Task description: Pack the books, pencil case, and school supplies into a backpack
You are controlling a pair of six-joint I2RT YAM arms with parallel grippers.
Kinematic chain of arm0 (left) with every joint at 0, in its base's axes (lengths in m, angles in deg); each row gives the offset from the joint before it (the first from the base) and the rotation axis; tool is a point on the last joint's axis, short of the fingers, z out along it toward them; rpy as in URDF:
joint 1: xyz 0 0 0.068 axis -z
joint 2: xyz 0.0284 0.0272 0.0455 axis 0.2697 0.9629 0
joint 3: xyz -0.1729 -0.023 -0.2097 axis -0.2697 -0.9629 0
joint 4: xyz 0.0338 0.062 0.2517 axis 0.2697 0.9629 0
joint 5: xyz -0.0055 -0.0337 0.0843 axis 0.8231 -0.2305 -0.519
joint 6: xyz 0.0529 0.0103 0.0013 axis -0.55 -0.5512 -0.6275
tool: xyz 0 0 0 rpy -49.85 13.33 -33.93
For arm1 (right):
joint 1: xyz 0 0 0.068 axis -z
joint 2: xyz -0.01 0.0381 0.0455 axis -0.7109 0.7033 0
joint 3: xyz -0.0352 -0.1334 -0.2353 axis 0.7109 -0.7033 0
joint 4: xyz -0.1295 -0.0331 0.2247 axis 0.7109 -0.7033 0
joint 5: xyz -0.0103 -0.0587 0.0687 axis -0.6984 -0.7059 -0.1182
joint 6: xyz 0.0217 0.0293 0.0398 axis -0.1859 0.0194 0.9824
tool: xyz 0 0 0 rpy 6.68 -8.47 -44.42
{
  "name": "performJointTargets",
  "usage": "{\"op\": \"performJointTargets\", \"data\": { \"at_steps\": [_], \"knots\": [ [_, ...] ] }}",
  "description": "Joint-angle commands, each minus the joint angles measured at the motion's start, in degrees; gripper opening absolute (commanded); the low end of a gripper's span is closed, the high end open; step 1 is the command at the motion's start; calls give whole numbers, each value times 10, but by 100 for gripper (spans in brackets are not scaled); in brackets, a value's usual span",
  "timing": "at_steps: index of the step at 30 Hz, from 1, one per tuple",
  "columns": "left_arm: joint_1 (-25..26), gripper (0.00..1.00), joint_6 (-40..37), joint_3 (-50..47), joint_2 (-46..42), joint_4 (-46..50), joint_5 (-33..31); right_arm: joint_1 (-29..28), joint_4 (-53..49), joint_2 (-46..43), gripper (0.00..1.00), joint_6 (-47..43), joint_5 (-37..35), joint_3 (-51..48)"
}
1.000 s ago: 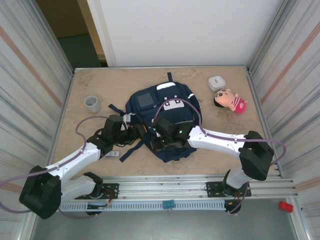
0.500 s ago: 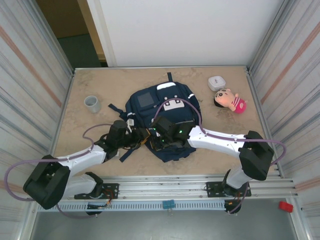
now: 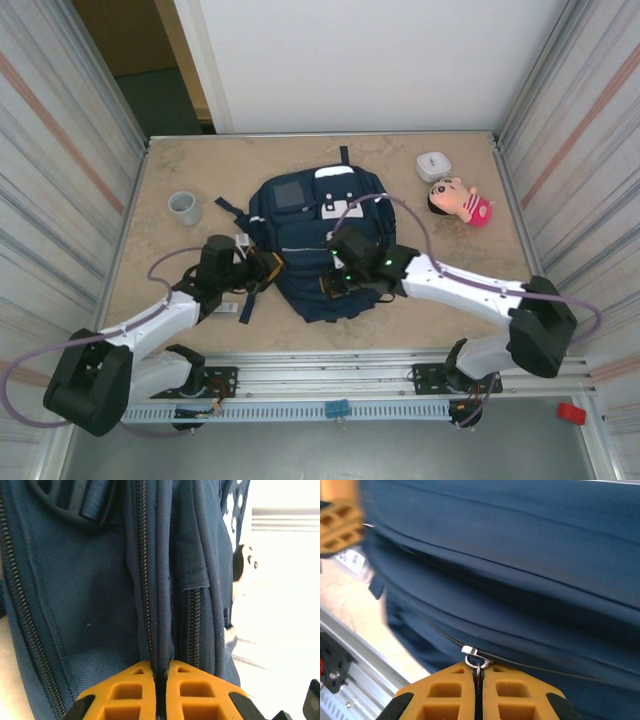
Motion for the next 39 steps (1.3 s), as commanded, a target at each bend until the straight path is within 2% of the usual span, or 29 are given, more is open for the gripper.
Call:
{"op": "performJointTargets", "data": {
  "at_steps": [1, 5, 6, 9, 11, 15, 20, 22, 24, 28, 34, 39],
  "knots": [
    [-47, 0, -92, 30, -21, 100, -7, 31, -60, -50, 0, -19, 9, -25],
    [-88, 1, -122, 51, -3, 113, 28, 34, -44, -65, 0, -22, 30, -34],
    [-91, 7, -121, 56, 0, 108, 37, 30, -34, -61, 0, -22, 38, -33],
    [-80, 35, -95, 58, -5, 89, 61, 10, -19, -38, 0, -24, 39, -19],
    [-51, 46, -60, 52, -31, 86, 58, 3, -20, -23, 0, -26, 36, -7],
    [58, 58, 21, 18, -120, 99, -29, -4, -16, -8, 0, -27, 36, 4],
    [168, 58, 116, -23, -201, 108, -138, -8, -17, -7, 0, -27, 34, 7],
    [192, 57, 129, -27, -215, 110, -169, -10, -15, -7, 0, -27, 34, 8],
    [200, 55, 131, -25, -215, 105, -183, -11, -12, -7, 0, -27, 34, 9],
    [204, 55, 147, -24, -177, 61, -169, -16, -13, 2, 0, -30, 37, 19],
    [241, 55, 181, -27, -118, 3, -187, -21, -11, 19, 0, -35, 41, 33],
    [243, 52, 192, -29, -81, -28, -201, -24, 2, 26, 0, -34, 48, 33]
  ]
}}
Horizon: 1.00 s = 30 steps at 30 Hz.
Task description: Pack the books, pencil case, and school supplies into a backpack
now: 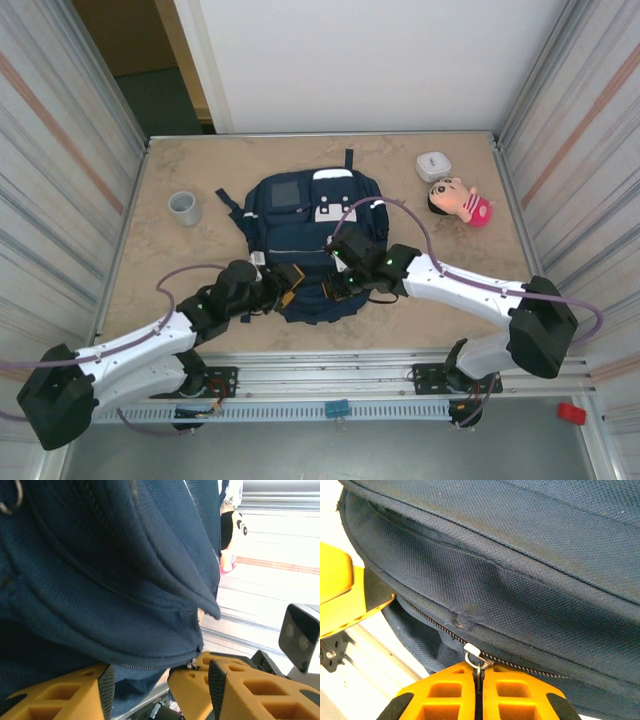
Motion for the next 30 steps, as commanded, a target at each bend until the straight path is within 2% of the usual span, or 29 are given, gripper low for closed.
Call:
{"op": "performJointTargets", "data": {
  "at_steps": [1, 6, 12, 17, 22, 24, 27, 28, 30],
  "knots": [
    [3, 50, 21, -7, 16, -38, -34, -10, 16, 5, 0, -14, 22, 22],
    [0, 34, 30, -15, 31, -40, -65, -8, 3, -2, 0, -25, 18, 23],
    [-24, 0, -12, -14, -12, 46, -89, 25, -18, -34, 0, -41, 28, 1],
    [-68, 0, -44, -26, -92, 135, -78, 109, -41, -70, 0, -57, 43, -39],
    [-113, 0, -89, -26, -169, 224, -60, 232, -33, -107, 0, -81, 77, -76],
    [-131, 0, -104, -26, -184, 234, -45, 256, -20, -109, 0, -87, 103, -79],
    [-139, 0, -134, -18, -181, 233, -26, 254, 3, -106, 0, -94, 136, -76],
    [-139, 7, -152, -12, -176, 230, -24, 249, 13, -106, 0, -97, 150, -76],
    [-136, 35, -205, 5, -164, 226, -22, 240, 26, -106, 0, -101, 165, -77]
  ]
}}
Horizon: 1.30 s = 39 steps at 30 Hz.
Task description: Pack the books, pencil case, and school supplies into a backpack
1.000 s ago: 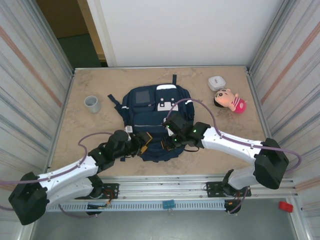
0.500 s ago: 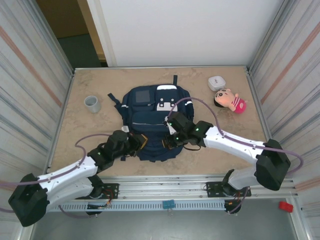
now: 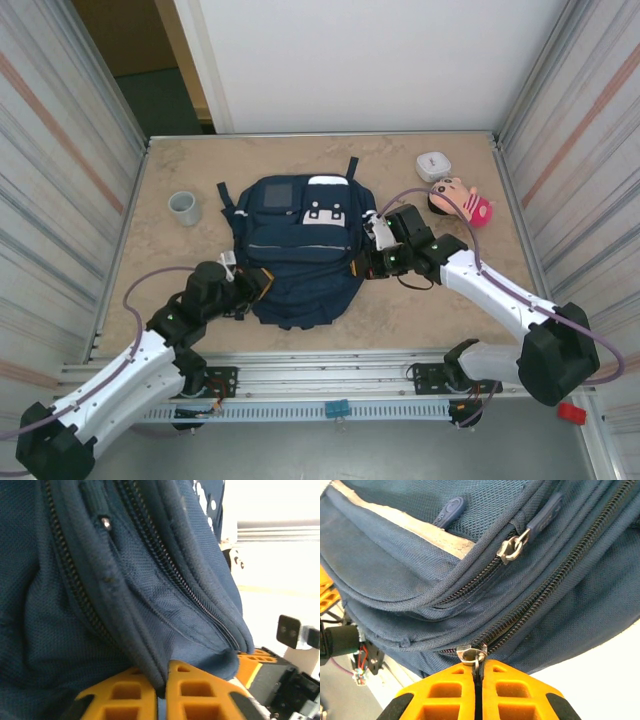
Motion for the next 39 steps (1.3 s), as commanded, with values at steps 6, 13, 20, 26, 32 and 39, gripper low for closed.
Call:
{"op": "performJointTargets", "data": {
  "at_steps": [6, 13, 20, 26, 32, 39],
  "knots": [
    [19, 67, -311, 97, 26, 66, -52, -2, 6, -17, 0, -26, 4, 3],
    [97, 68, -713, 168, 59, 77, -105, -3, 4, 1, 0, -25, 7, 11],
    [165, 69, -936, 221, 166, 68, -66, -18, 24, 16, 0, -12, -16, 15],
    [231, 71, -1056, 298, 300, 74, -138, -22, 21, 11, 0, -12, -23, 29],
    [243, 60, -1127, 355, 430, 78, -208, -29, 38, 0, 0, -11, -40, 23],
    [247, 5, -1118, 342, 413, 54, -164, -26, 30, -8, 0, 45, -152, 2]
  ]
}}
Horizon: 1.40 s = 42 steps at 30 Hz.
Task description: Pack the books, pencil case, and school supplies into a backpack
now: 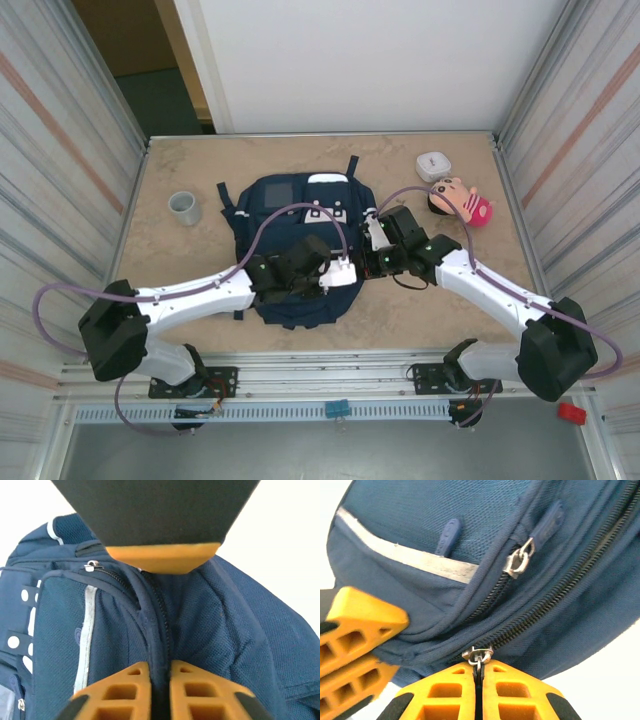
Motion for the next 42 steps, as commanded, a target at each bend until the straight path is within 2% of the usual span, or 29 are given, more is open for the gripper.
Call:
{"op": "performJointTargets", "data": {
  "at_steps": [1, 6, 9, 13, 20, 26, 30, 34, 35, 39, 41, 42],
  "knots": [
    [5, 3, -17, -5, -43, -9, 31, 11, 10, -21, 0, 41, -98, -6],
    [5, 0, -21, -37, -94, -11, 34, 67, 49, -10, 0, 66, -124, -35],
    [6, 0, -45, -50, -115, 12, 79, 89, 93, 28, 0, 71, -114, -31],
    [9, 0, -57, -77, -146, -10, 124, 102, 124, 102, 0, 70, -125, 11],
    [9, 0, -66, -89, -162, -11, 120, 152, 155, 197, 0, 92, -124, 74],
    [9, 0, -67, -93, -167, -11, 134, 158, 197, 227, 0, 104, -102, 112],
    [10, 0, -64, -93, -181, -6, 131, 141, 223, 221, 0, 107, -121, 104],
    [10, 1, -61, -97, -191, -4, 115, 125, 246, 222, 0, 104, -106, 99],
    [10, 2, -59, -99, -194, -4, 111, 121, 247, 221, 2, 104, -112, 99],
    [8, 8, -45, -104, -210, -6, 109, 110, 213, 217, 32, 88, -102, 122],
    [9, 19, -43, -105, -219, -5, 111, 99, 172, 210, 46, 63, -109, 136],
    [8, 32, -43, -105, -225, -1, 111, 94, 155, 203, 50, 48, -112, 137]
  ]
}}
